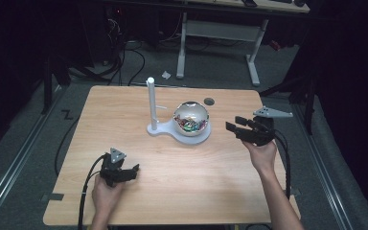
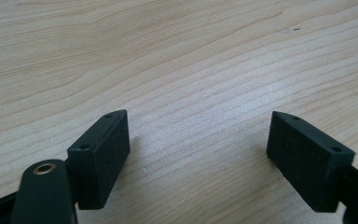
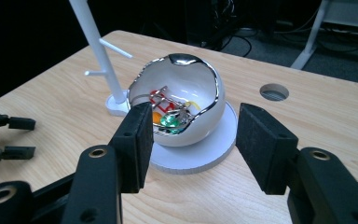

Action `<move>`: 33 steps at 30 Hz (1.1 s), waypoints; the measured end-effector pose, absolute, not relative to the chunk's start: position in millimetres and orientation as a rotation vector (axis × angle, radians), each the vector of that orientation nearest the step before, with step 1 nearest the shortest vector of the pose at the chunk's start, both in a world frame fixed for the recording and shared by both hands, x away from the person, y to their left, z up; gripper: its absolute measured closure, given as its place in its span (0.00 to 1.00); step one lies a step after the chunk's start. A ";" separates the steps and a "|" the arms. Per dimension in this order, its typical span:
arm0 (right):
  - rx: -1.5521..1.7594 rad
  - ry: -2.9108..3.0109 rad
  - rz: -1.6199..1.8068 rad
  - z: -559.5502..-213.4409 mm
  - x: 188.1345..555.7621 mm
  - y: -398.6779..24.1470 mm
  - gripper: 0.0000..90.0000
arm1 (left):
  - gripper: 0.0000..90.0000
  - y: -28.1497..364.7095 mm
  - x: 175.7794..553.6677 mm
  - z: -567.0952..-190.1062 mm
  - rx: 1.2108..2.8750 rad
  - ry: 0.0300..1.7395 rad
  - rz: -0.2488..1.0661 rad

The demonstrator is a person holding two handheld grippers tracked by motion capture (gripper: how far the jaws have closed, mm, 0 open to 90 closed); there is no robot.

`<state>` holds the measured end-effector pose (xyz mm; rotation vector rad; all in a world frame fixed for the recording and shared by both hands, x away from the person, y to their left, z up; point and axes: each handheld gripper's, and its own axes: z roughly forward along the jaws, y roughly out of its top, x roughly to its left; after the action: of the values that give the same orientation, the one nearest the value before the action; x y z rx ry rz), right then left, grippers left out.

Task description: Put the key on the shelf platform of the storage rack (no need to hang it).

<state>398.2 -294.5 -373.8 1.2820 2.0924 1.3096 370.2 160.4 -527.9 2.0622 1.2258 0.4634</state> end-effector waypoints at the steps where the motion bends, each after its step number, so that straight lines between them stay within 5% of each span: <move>1: 1.283 2.093 1.309 -372.3 396.0 -294.4 0.52 | 0.24 160.4 370.2 -527.9 2.063 1.226 0.463; 33: 1.341 1.970 1.341 -393.9 337.3 -329.3 0.52 | 0.24 160.3 370.2 -527.9 2.063 1.224 0.463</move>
<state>337.3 -329.3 -393.9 1.3409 1.9699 1.3408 370.2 160.3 -527.9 2.0634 1.2239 0.4635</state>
